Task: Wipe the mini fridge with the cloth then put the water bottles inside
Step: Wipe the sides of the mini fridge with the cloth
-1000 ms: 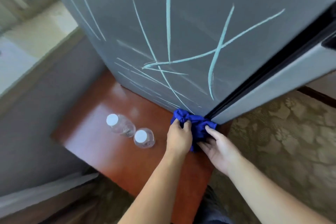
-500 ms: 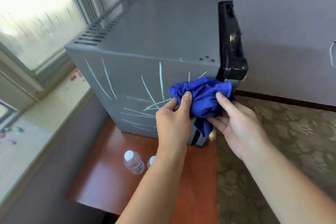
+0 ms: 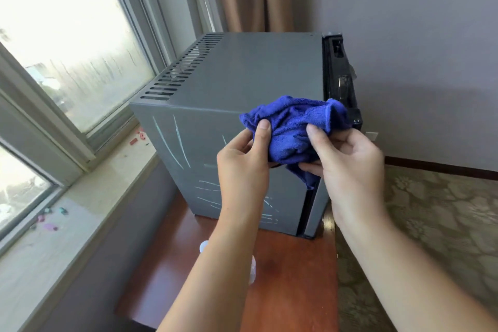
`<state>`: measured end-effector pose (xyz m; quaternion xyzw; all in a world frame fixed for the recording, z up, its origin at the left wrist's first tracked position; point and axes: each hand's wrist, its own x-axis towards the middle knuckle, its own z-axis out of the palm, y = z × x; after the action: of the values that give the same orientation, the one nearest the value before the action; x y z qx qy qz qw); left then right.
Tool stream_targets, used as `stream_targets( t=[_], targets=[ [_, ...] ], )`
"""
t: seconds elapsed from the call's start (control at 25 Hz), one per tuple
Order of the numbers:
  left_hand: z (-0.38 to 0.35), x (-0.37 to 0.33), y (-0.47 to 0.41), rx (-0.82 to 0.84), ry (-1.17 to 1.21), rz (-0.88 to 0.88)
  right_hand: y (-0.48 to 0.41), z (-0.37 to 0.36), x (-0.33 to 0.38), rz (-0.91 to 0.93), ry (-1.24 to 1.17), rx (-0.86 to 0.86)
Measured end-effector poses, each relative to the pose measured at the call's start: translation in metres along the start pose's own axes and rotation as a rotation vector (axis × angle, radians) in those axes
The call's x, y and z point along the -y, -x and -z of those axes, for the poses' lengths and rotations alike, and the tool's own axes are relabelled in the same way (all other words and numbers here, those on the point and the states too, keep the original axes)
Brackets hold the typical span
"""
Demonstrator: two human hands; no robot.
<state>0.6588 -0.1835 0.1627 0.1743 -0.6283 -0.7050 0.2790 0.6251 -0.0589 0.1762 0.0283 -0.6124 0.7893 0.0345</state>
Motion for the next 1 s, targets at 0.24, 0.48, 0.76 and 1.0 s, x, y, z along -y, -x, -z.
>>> stream_targets(
  t=[0.24, 0.48, 0.76, 1.0],
  targets=[
    [0.019, -0.035, -0.031, 0.122, -0.448, -0.254, -0.012, -0.032, 0.016, 0.216, 0.503, -0.162],
    [0.085, -0.04, -0.057, 0.205, -0.39, -0.198, -0.024, -0.096, 0.025, 0.093, 0.786, -0.063],
    [0.198, -0.018, -0.111, -0.027, -0.248, -0.128, 0.005, -0.229, -0.013, 0.203, 0.796, 0.024],
    [0.232, -0.006, -0.109, -0.112, -0.118, -0.005, 0.037, -0.263, -0.071, 0.541, 0.759, 0.072]
  ],
)
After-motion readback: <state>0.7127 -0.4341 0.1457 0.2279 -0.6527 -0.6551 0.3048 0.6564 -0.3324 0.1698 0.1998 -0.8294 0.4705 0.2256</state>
